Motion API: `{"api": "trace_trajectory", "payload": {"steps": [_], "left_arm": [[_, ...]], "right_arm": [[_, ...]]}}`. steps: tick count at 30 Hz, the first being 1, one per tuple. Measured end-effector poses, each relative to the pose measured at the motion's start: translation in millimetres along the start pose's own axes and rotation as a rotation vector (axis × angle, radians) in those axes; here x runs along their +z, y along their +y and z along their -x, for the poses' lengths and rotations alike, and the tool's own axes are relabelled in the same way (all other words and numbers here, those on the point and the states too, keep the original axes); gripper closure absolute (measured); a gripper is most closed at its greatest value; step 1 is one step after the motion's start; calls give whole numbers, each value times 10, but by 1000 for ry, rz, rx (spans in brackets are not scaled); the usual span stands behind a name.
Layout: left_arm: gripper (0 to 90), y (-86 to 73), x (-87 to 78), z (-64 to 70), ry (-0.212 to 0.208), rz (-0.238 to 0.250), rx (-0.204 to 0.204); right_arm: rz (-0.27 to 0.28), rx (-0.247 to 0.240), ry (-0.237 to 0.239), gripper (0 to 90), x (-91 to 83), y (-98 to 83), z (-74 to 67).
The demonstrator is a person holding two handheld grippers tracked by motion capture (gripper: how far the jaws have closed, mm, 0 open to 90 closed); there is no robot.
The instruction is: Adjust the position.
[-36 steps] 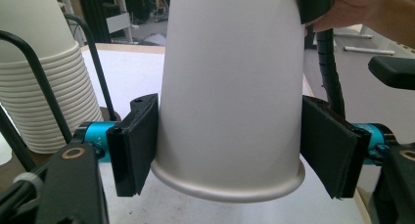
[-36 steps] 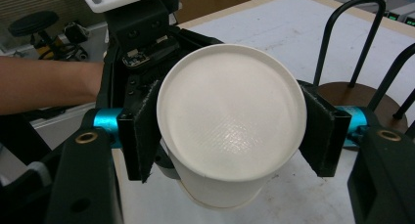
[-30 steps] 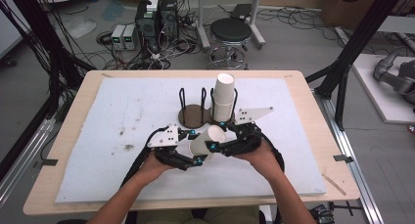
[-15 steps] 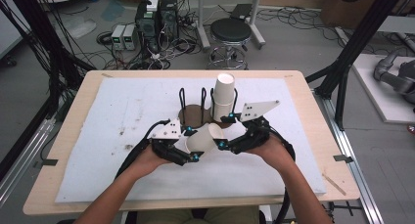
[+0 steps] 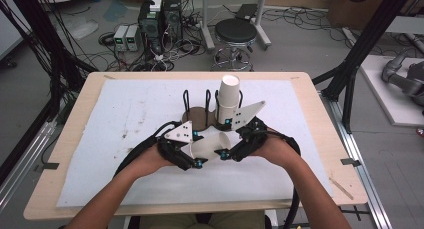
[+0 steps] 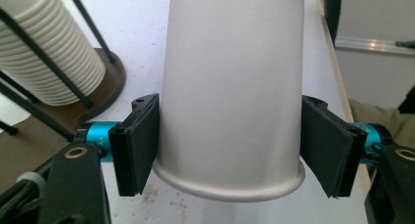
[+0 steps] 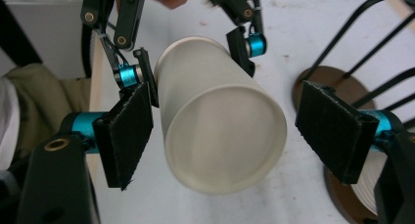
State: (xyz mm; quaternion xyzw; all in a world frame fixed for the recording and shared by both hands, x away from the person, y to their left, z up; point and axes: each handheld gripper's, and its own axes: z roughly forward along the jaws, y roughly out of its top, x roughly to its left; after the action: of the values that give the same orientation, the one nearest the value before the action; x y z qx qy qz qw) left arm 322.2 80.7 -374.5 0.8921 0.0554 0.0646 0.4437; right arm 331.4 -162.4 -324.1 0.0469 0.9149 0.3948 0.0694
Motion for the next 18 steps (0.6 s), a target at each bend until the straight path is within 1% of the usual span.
{"api": "trace_trajectory", "payload": {"steps": [1,2,4,5,6,8,13,14,17,18], "left_arm": [[281,5,7,5,-3,-8,7],[281,10,12,10,-8,-12,5],[282,17,23,18,-19,-30,12],[281,18,33,25,-20,-30,9],[281,21,37,26,-26,-40,12],[281,28,42,26,-39,-58,18],[281,25,41,21,-46,-61,11],[281,23,40,19,-46,-63,9],[279,19,40,12,-49,-65,12],[263,18,43,13,-51,-63,9]], "right_arm": [[-30,-15,25,229,59,-1,0],[-30,-15,25,229,59,-1,0],[-59,-29,38,237,107,-5,-11],[-74,-32,57,248,140,-3,-20],[-75,-42,64,253,155,-1,-21],[-87,-45,80,270,178,2,-30],[-114,-52,91,285,212,-10,-31],[-122,-52,98,319,217,-15,-27],[-124,-54,104,328,218,-18,-25],[-123,-55,107,330,217,-24,-25]]}}
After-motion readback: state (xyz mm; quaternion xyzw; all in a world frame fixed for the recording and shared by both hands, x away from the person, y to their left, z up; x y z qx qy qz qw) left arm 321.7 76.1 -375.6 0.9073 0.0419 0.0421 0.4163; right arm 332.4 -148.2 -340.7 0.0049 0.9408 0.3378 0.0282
